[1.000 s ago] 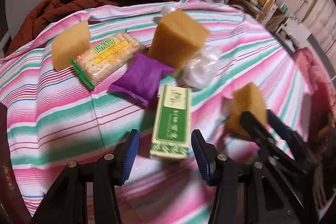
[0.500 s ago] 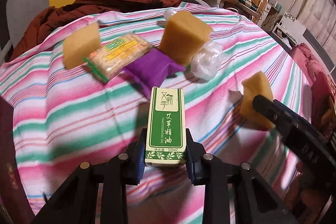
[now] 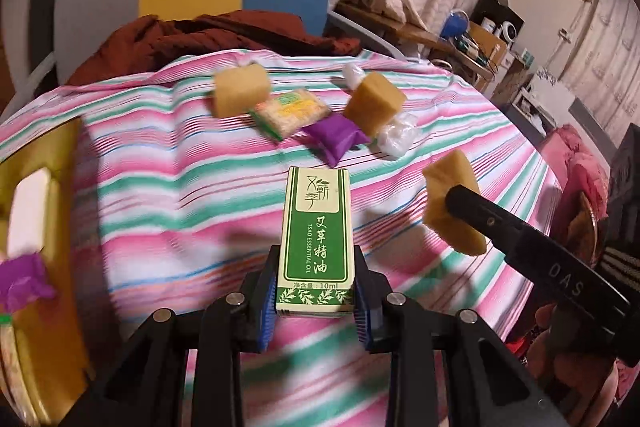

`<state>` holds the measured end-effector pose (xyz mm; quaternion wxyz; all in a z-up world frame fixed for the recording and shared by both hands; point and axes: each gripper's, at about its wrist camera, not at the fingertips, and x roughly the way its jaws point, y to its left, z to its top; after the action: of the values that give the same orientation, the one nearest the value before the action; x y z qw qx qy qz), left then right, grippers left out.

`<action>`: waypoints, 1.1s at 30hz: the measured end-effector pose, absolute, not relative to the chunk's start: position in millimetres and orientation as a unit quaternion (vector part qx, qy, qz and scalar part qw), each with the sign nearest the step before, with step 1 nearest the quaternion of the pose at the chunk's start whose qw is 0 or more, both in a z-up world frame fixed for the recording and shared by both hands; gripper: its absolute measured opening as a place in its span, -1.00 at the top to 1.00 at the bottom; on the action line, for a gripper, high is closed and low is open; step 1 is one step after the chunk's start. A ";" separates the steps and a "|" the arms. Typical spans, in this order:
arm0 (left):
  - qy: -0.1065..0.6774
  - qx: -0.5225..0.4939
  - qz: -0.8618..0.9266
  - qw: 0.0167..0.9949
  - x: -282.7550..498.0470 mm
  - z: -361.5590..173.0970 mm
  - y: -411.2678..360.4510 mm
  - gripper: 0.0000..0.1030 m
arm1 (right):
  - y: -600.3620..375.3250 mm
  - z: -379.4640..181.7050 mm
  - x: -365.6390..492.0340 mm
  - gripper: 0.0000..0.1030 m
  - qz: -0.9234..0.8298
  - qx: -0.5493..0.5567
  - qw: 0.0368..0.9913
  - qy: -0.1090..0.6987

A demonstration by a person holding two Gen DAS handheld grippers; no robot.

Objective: Organize objects
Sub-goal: 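Carry the green box and yellow sponge into the gold tray and release both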

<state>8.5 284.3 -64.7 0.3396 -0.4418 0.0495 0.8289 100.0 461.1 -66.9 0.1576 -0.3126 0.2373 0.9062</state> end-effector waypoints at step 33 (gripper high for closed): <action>-0.016 -0.466 0.865 0.185 7.5 -75.0 61.9 0.40 | 232.6 -31.6 64.6 -0.21 0.920 -0.360 -0.113 0.103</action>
<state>7.5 61.9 -75.0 0.1848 -0.4664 -0.0162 0.8649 64.6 232.6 -31.6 -0.1134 -0.3600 0.1033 0.9203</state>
